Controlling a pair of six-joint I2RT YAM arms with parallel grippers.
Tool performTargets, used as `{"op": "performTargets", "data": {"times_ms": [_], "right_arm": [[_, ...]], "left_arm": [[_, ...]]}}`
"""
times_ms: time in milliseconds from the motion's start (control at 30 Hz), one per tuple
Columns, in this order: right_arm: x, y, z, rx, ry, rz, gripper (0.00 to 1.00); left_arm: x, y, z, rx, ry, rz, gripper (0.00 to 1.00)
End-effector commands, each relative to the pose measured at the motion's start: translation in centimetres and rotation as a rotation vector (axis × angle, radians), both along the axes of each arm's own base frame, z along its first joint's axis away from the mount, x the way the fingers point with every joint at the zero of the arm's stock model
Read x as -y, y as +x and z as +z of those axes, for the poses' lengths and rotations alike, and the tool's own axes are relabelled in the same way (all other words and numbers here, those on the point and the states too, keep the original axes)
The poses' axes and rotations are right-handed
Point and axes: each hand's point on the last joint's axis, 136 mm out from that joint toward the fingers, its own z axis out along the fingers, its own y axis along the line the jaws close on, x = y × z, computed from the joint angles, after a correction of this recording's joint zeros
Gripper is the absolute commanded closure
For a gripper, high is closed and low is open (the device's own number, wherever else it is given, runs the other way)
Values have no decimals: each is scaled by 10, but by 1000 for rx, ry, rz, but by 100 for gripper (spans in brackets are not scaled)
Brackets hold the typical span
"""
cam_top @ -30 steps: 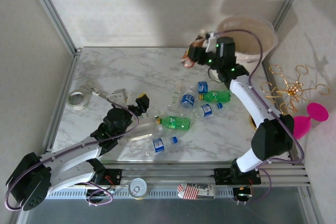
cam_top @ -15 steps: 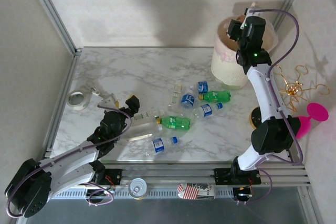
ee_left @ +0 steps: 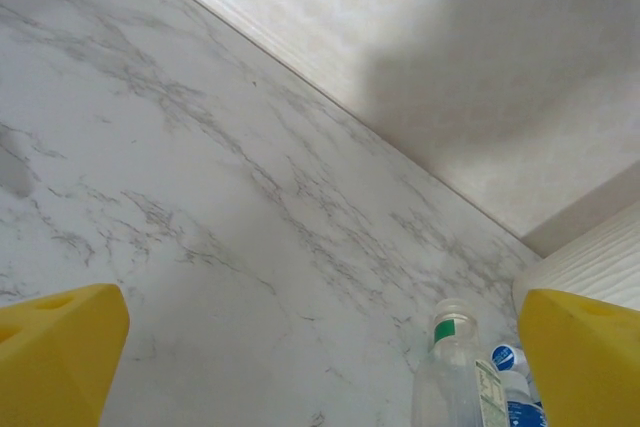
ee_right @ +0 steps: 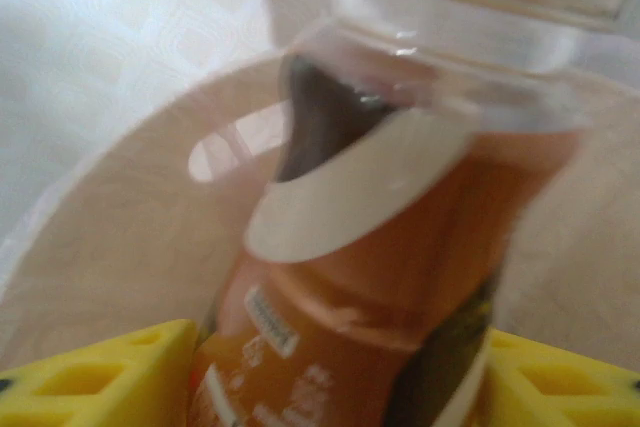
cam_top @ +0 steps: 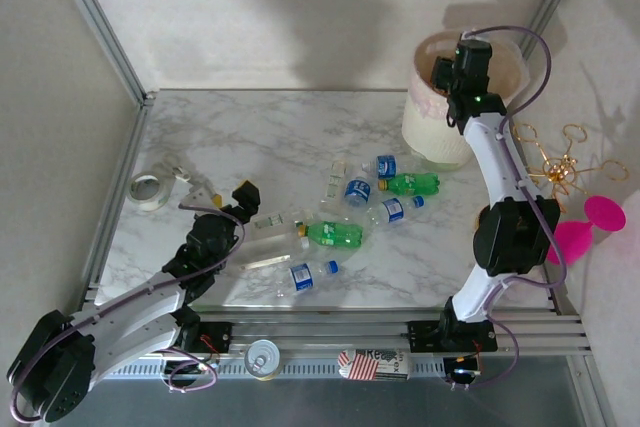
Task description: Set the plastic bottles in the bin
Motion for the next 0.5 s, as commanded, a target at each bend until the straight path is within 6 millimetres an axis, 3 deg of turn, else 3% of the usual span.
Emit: {"op": "performTargets", "data": {"times_ms": [0,233,367,467], "right_arm": [[4,-1,16,21,-4,-14,26],[-4,-18,52,102,26,25,12],[-22,-37,73,158,22,81,2],[-40,-54,88,209,16,132,1]], "left_arm": [[-9,-3,-5,-7,-13,32,0],[-8,-6,-1,3,-42,16,0],[-1,-2,4,-4,-57,-12,0],[8,3,8,-12,-56,-41,0]]}}
